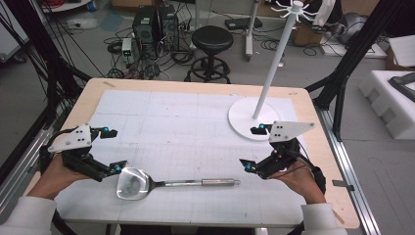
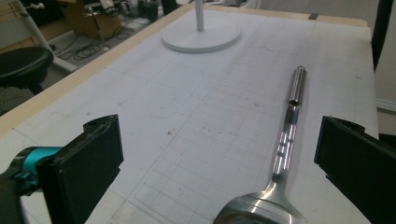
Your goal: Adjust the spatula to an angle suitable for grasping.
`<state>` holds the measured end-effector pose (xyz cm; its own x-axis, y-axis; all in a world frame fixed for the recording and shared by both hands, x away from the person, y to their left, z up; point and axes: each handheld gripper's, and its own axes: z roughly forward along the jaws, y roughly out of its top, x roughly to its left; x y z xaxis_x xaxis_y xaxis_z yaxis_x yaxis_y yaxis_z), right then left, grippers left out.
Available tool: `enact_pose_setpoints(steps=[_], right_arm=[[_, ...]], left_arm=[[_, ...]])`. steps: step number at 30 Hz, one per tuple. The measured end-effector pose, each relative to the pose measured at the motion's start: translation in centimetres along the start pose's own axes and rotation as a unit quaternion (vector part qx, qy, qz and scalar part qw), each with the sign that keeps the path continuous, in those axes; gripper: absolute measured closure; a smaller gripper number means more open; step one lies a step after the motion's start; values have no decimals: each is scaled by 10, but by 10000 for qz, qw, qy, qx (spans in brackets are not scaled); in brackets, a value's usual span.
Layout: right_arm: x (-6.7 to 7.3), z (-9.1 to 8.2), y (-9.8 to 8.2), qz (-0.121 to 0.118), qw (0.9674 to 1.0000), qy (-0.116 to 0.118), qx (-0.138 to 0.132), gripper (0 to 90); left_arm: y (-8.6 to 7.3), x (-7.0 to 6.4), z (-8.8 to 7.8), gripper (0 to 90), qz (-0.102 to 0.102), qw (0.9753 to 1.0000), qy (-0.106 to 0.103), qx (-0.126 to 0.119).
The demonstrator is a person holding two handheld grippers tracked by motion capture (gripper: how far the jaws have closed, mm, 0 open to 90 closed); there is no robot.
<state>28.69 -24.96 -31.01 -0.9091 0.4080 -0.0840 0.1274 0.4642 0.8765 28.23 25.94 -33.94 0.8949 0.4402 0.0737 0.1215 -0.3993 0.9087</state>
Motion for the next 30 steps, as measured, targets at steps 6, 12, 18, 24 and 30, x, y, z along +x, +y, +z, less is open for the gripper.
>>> enact_pose_setpoints(steps=[6, 12, 18, 24, 30], right_arm=[[0, -10, -11, 106, 9993, -201, -288, 1], [-2, -20, -20, 213, 9974, -389, -575, 1], [-3, -25, -29, 266, 9956, -468, -768, 1], [-4, -25, -36, 440, 9933, -534, -931, 1], [-5, -25, -39, 466, 9924, -536, -1004, 2]], left_arm=[[19, -1, 15, 17, 262, 9978, -329, 510], [39, 0, 31, 17, 532, 9938, -415, 880], [55, -4, 49, 17, 757, 9882, -614, 1181], [63, -14, 70, 17, 970, 9799, -853, 1519], [64, -22, 92, 17, 1117, 9716, -1026, 1816]])
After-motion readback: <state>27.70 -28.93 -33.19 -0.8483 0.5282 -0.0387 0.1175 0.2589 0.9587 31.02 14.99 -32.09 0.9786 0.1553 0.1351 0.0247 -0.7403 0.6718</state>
